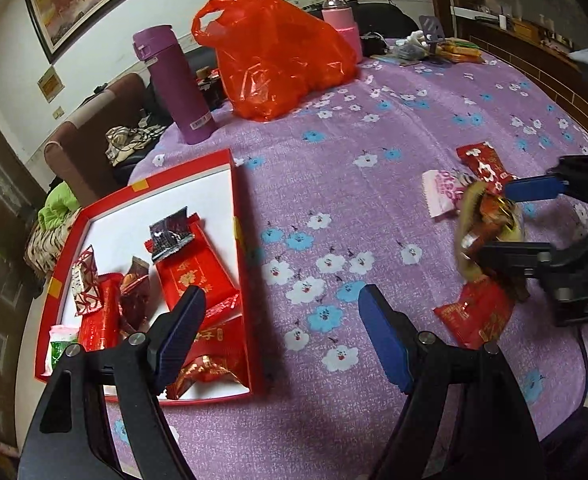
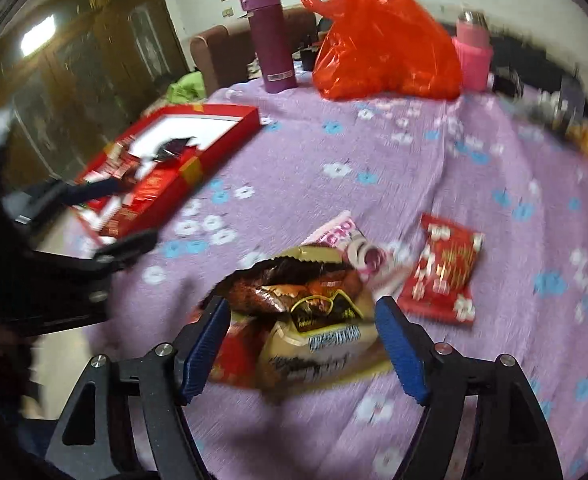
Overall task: Organize snacks
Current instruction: 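Grasp the brown black-sesame packet with the right tool while the left tool grasps a red packet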
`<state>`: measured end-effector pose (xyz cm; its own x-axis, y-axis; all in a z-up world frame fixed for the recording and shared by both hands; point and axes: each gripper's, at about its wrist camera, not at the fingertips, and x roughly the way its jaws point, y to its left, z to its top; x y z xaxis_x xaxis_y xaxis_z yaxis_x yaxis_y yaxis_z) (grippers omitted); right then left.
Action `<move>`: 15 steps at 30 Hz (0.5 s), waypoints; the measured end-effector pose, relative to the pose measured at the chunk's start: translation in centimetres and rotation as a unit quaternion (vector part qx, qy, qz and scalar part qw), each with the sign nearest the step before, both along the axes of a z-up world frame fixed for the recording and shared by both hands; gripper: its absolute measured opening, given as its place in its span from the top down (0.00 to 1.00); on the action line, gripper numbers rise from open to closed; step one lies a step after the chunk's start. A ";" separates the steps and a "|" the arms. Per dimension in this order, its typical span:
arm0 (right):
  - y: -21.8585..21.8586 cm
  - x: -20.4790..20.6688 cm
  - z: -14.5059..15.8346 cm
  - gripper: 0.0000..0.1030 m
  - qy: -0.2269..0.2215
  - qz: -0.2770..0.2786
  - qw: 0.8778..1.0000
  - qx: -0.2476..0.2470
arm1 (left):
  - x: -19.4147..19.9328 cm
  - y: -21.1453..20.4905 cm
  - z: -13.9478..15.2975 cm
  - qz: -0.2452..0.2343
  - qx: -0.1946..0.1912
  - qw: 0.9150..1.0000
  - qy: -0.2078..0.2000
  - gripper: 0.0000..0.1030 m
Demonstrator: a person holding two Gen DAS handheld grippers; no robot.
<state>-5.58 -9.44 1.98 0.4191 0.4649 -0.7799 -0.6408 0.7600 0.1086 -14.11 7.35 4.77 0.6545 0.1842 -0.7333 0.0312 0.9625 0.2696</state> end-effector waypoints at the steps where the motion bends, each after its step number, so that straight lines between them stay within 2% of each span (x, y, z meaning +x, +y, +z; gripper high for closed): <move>1: 0.3 0.2 -0.4 0.30 -0.005 -0.001 1.000 -0.011 | 0.0 -0.2 -0.1 -0.005 0.001 1.000 0.003 0.23; 3: 0.1 0.9 -1.2 0.38 0.019 -0.013 1.000 -0.010 | 0.0 -0.6 -0.2 -0.015 0.005 1.000 0.006 0.23; 5: -0.7 1.4 -1.6 0.43 0.028 -0.023 0.999 -0.009 | -0.1 -1.2 -0.4 -0.028 0.006 1.000 0.010 0.23; 6: -1.5 1.6 -1.5 0.55 0.024 -0.038 0.999 -0.008 | -0.1 -1.4 -0.3 -0.035 0.005 0.999 0.011 0.23; 10: -6.2 3.0 -1.1 0.56 0.038 -0.110 0.993 0.009 | -0.4 -2.8 0.1 -0.079 -0.009 0.997 0.007 0.23; 13: -10.1 3.5 -1.2 0.56 0.032 -0.169 0.985 0.007 | -0.5 -4.6 0.1 -0.133 -0.028 0.991 0.017 0.23; 15: -11.4 3.4 -1.4 0.53 0.051 -0.173 0.983 0.032 | -0.3 -5.8 -0.1 -0.160 -0.036 0.986 0.027 0.23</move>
